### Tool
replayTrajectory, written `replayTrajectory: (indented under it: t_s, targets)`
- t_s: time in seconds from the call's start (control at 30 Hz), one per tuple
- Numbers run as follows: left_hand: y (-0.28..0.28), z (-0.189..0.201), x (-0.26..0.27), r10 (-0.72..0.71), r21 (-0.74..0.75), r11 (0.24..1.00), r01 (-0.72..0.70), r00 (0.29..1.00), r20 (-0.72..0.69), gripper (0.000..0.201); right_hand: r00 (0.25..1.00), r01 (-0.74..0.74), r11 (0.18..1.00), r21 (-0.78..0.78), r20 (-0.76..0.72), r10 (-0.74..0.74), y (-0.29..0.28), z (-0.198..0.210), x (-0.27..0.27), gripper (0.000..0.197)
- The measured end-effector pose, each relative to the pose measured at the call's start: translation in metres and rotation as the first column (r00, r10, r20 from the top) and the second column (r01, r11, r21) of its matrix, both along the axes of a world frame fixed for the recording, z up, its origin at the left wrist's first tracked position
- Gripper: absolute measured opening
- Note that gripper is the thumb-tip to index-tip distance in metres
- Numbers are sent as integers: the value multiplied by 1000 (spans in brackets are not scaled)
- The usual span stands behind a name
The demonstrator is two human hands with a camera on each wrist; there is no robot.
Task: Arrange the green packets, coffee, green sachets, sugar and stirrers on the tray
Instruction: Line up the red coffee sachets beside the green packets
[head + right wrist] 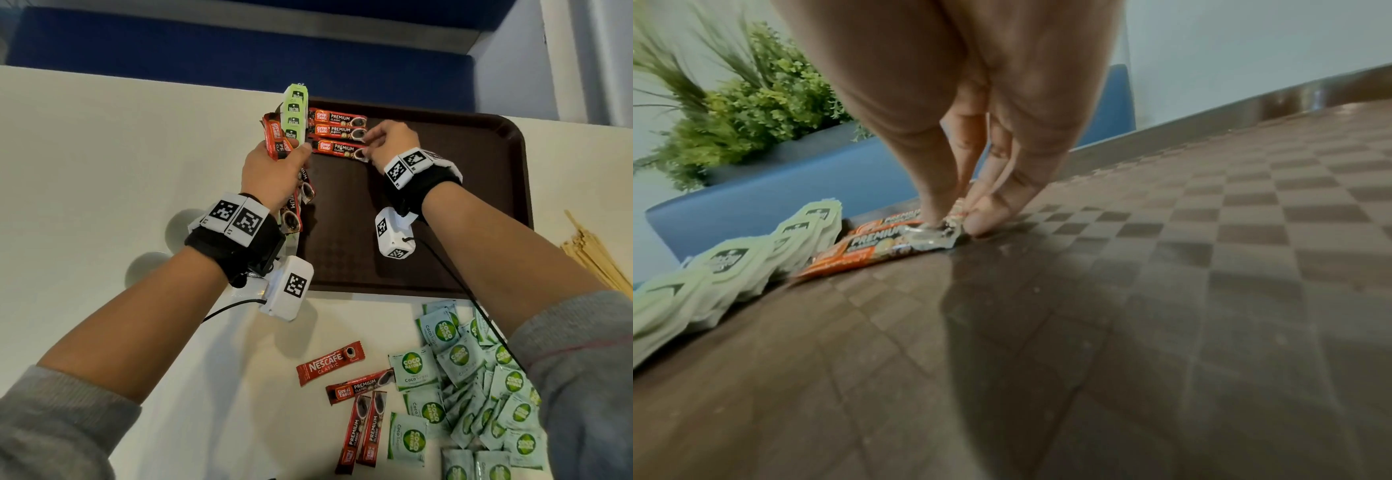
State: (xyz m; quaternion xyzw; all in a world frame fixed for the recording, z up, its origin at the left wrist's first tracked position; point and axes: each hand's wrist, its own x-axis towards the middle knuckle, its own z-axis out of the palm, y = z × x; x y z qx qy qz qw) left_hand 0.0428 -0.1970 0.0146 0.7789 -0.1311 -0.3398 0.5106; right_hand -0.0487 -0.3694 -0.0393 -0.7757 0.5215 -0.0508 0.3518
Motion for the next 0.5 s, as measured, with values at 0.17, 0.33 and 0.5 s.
replayTrajectory:
  t_s: [0.17,0.33,0.5]
  targets:
    - [0,-2,0,-1,-3,1000,1,1000,-2,7,994,-103,987,-121,-37,100,4,0,5,29]
    - [0,-2,1,3,-9,1000,-3,1000,-8,5,968,-245,955,-169,-105,229,9,-2,11,29]
    - [0,-4,2,2,-16,1000,-2,1000,-7,7,954,-294,931,-215,-122,273,11,-1,15,27]
